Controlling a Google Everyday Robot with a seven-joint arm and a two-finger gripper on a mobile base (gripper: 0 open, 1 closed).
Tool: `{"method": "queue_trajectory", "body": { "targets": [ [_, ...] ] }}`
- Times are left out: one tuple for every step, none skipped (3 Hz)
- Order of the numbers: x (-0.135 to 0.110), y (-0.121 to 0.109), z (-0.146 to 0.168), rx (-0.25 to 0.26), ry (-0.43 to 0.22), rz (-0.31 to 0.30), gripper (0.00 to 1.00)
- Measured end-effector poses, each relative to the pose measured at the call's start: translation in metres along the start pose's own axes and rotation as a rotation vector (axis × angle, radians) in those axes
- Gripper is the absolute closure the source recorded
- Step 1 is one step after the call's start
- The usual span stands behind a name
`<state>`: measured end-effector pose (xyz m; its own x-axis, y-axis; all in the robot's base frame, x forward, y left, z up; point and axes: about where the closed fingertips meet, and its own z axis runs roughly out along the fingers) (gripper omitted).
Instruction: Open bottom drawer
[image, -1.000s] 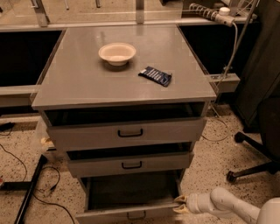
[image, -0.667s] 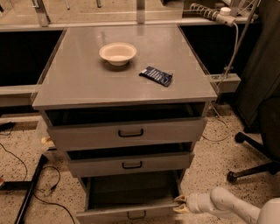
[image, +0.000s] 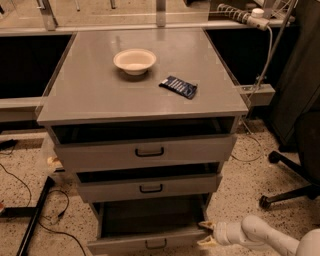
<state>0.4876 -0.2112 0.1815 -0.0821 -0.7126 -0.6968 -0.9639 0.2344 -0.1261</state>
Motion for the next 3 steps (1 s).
{"method": "queue_trajectory", "body": {
  "targets": [
    [0.007,0.013,-0.003,-0.004,-0.021,0.016,0.16],
    [0.021,0.038,-0.008,-0.022,-0.037,0.043,0.39],
    [0.015,0.037,-0.014,-0.022,-0.037,0.043,0.62]
  ]
}}
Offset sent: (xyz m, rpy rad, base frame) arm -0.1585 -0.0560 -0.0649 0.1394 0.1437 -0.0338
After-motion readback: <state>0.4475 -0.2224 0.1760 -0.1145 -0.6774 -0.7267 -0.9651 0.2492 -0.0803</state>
